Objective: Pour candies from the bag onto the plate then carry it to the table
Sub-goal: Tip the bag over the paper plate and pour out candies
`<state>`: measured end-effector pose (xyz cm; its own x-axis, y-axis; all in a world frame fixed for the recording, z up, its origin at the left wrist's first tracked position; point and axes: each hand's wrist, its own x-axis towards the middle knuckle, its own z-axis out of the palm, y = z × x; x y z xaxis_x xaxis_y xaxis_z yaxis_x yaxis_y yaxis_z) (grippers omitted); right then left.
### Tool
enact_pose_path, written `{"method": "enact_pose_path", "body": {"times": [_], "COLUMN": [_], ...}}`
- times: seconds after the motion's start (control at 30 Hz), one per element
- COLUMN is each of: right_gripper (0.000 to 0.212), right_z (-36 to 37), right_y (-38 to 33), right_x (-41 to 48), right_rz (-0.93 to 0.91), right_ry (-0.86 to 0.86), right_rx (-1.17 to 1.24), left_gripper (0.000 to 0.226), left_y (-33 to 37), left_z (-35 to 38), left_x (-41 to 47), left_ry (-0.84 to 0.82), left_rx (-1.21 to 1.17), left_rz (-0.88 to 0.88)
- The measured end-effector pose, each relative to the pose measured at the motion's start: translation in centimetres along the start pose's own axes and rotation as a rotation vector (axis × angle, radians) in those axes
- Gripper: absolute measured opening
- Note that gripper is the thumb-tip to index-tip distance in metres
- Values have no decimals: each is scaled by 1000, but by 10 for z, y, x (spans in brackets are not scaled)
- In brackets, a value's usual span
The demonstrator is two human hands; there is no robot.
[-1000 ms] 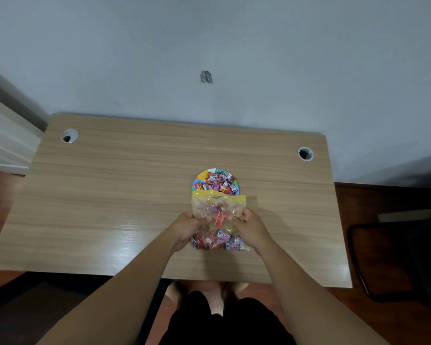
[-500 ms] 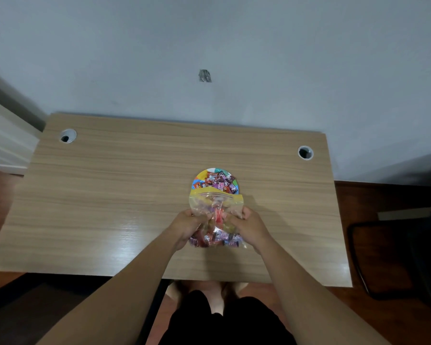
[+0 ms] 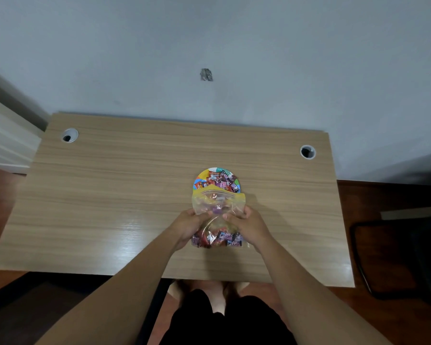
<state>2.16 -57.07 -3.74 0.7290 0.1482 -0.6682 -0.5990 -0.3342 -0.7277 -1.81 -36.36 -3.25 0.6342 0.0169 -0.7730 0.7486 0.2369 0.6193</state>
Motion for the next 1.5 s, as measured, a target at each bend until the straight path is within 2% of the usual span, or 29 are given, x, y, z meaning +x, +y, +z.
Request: {"method": "enact_pose_path", "body": {"times": [0.5,0.8,0.93,1.03,1.2,1.43,1.5], "right_gripper": [37,57,39,30,28,14,22], "right_z": [0,-3,-1,4,22,53,64], "right_y": [-2,-12,-8,-6,-21,-50,-61], "right_x": [1,-6,-8,-6,-7,-6,-9], "right_rz": [-9,37,28,21,-31,-121,-156], "right_ry": [-35,47,18,10,-63,-130,-137], "right_rx": [-38,-186,-157,-142,-117,-233,-299], "left_gripper": [29,37,52,43,29,15,10], "left_y": [-4,8,8,7,12,33,38], "left_z": [-2,-6,-20,-34,-72,-128,-144], "left_x": [12,-14,-21,-26,-34,-55,-61], "left_ry": [94,-71,-27,25,126,165,177], "left_rx": [29,1,23,-26,-51,-31,-28], "left_rz": [2,43,52,115,205,309,348]}}
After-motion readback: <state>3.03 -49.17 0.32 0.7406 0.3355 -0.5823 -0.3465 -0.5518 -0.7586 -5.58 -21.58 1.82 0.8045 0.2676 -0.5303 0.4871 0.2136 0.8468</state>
